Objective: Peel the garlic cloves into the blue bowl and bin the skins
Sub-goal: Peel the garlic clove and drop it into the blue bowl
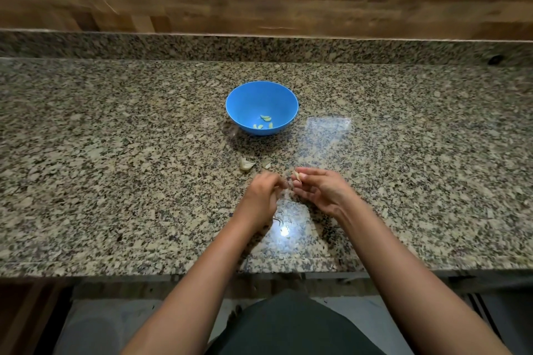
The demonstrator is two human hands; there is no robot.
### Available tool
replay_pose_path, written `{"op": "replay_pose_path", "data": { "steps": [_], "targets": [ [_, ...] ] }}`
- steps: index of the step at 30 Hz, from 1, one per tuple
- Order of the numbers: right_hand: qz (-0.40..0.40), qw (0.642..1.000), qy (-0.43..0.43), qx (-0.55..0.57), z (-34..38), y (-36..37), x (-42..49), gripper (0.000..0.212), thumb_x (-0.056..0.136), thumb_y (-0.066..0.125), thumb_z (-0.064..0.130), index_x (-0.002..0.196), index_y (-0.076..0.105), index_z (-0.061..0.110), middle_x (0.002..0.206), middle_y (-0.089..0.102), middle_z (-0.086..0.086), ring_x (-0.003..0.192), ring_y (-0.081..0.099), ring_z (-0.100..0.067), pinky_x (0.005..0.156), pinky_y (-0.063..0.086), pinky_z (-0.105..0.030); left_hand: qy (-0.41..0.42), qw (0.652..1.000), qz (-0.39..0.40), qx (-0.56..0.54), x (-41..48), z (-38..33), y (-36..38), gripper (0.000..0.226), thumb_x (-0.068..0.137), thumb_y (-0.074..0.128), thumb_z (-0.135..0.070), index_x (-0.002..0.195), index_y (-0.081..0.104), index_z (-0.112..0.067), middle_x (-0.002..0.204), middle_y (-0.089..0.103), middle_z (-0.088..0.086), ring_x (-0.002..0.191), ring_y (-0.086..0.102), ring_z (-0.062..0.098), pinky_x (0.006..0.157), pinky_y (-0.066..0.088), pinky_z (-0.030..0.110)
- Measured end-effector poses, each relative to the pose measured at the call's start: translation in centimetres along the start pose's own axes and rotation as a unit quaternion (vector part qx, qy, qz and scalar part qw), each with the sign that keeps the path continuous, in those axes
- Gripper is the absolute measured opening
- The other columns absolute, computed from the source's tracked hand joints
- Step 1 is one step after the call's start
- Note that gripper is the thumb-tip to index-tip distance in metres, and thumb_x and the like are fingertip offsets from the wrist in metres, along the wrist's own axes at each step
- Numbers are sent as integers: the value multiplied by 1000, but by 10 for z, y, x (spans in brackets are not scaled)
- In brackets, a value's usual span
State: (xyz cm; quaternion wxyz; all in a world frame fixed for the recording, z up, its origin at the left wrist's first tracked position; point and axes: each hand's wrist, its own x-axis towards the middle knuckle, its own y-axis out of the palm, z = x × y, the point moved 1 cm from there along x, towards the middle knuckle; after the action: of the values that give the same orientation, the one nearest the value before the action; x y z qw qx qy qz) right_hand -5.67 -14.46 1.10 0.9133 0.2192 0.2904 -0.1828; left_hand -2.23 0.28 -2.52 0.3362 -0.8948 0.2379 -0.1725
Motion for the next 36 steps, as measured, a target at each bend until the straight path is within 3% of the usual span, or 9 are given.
{"op": "replay_pose_path", "data": {
  "steps": [3, 8, 15, 20, 23, 26, 32, 36],
  "targets": [
    [-7, 998, -57, -37, -5, 3, 0, 11, 87, 54, -9, 93, 60, -2, 85, 65, -17, 69, 65, -21, 66, 59, -28, -85, 993, -6, -79, 4, -4, -2, 15, 92, 53, -9, 103, 64, -10, 95, 60, -2, 83, 55, 9, 71, 44, 14],
    [-10, 990, -109, -86, -10, 4, -3, 10, 84, 59, -7, 94, 58, -3, 81, 66, -18, 71, 66, -23, 73, 57, -33, -215, 933, -12, -289, 12, -8, -4, 4, 88, 64, -18, 89, 65, -15, 78, 65, 0, 69, 57, 13, 64, 49, 25],
    [52, 995, -68, -59, -6, 3, -8, 11, 79, 61, -10, 90, 62, -7, 76, 67, -16, 65, 67, -22, 65, 58, -29, -249, 872, 5, -422, 14, -8, -6, 6, 89, 60, -10, 88, 65, -6, 75, 64, 7, 62, 56, 13, 58, 48, 19],
    [61, 996, -56, -45, -3, 3, -8, 16, 82, 56, -13, 96, 61, -5, 78, 67, -17, 64, 68, -23, 62, 59, -29, -256, 854, 30, -451, 15, -11, -5, 10, 92, 56, -12, 89, 63, -4, 75, 64, 7, 62, 58, 11, 55, 49, 16],
    [75, 995, -55, -20, -2, 4, -8, 20, 85, 54, -11, 103, 62, -6, 82, 67, -18, 66, 67, -22, 61, 59, -27, -259, 845, 28, -467, 14, -12, -6, 16, 90, 60, -14, 98, 63, 0, 81, 67, 10, 69, 62, 13, 62, 52, 19],
    [47, 996, -74, -21, -2, 5, -7, 14, 84, 58, -7, 98, 62, -6, 84, 68, -17, 68, 67, -21, 65, 58, -29, -238, 875, 32, -421, 12, -13, -6, 26, 84, 68, -15, 104, 64, 1, 91, 69, 10, 77, 63, 13, 69, 53, 20],
    [46, 991, -111, -53, -4, 6, -8, 9, 81, 61, -7, 90, 64, -5, 76, 67, -17, 62, 67, -20, 64, 59, -28, -239, 871, -31, -428, 13, -16, -6, 9, 87, 62, -7, 91, 63, 2, 74, 65, 7, 55, 60, 5, 55, 51, 15],
    [29, 982, -158, -102, -6, 8, -11, 6, 80, 65, -4, 86, 67, -4, 76, 68, -19, 70, 66, -27, 73, 59, -38, -235, 860, -46, -451, 13, -19, -6, 10, 89, 60, -5, 92, 62, 4, 69, 64, 7, 53, 60, 6, 54, 51, 17]
  ]
}}
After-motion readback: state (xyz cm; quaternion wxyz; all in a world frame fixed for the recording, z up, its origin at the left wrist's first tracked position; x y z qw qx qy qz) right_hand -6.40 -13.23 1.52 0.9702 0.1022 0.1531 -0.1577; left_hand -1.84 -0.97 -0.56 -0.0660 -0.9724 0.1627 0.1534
